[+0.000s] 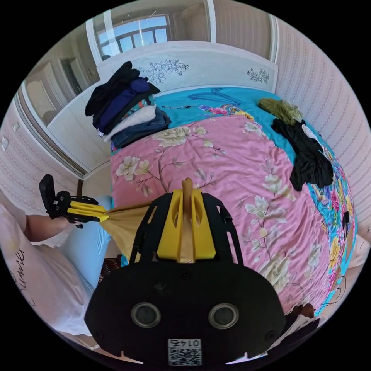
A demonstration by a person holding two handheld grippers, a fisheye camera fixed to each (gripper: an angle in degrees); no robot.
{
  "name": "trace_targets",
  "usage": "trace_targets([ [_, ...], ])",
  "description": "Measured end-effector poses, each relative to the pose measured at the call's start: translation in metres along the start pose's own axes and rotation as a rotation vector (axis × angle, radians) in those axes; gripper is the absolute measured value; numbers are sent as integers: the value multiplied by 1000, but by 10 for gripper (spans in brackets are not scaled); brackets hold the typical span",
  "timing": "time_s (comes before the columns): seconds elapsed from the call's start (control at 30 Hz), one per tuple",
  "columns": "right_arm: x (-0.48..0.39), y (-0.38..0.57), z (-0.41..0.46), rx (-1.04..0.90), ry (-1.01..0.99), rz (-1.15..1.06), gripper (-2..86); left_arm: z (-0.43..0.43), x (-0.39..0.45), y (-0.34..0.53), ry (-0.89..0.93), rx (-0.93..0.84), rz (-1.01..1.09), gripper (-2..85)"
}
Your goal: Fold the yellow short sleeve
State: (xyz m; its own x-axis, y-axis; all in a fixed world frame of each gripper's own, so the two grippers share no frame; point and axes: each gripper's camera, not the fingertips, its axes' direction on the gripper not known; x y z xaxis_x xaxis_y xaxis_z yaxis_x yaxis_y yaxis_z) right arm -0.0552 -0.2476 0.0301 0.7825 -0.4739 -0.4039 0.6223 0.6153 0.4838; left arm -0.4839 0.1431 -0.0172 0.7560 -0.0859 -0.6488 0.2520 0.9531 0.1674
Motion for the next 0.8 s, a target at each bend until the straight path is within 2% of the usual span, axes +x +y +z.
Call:
trace_targets([
  [0.1,-34,-13,-41,114,-20,-50,21,-67,15,-2,17,104,28,-8],
  [0.23,-90,-58,-73,176,-3,-199,21,-146,4,-9,-54,219,50,-9],
  [0.37,-153,-156,-98,206,-40,-342,25,-253,-63,-35,-108,419,-36,-8],
  [0.43,-179,-218,-109,245,-87,-364,30,-307,-99,-50,-201,552,-57,-6],
  [0.5,-215,-314,-108,253,-203,-362,43,-365,-158,-77,-407,656,-148,3],
  [0.57,-241,-373,-92,258,-175,-343,67,-391,-209,-94,-540,674,-237,20],
  [0.6,-253,-398,-70,203,-103,-291,93,-398,-243,-102,-629,650,-295,35],
  [0.67,-263,-412,-28,95,-112,-244,121,-400,-284,-105,-697,629,-363,42],
  [0.73,-267,-399,15,37,-158,-253,127,-392,-319,-106,-659,579,-420,43],
  [0.8,-265,-374,61,-59,-99,-289,121,-369,-348,-113,-658,448,-434,42],
])
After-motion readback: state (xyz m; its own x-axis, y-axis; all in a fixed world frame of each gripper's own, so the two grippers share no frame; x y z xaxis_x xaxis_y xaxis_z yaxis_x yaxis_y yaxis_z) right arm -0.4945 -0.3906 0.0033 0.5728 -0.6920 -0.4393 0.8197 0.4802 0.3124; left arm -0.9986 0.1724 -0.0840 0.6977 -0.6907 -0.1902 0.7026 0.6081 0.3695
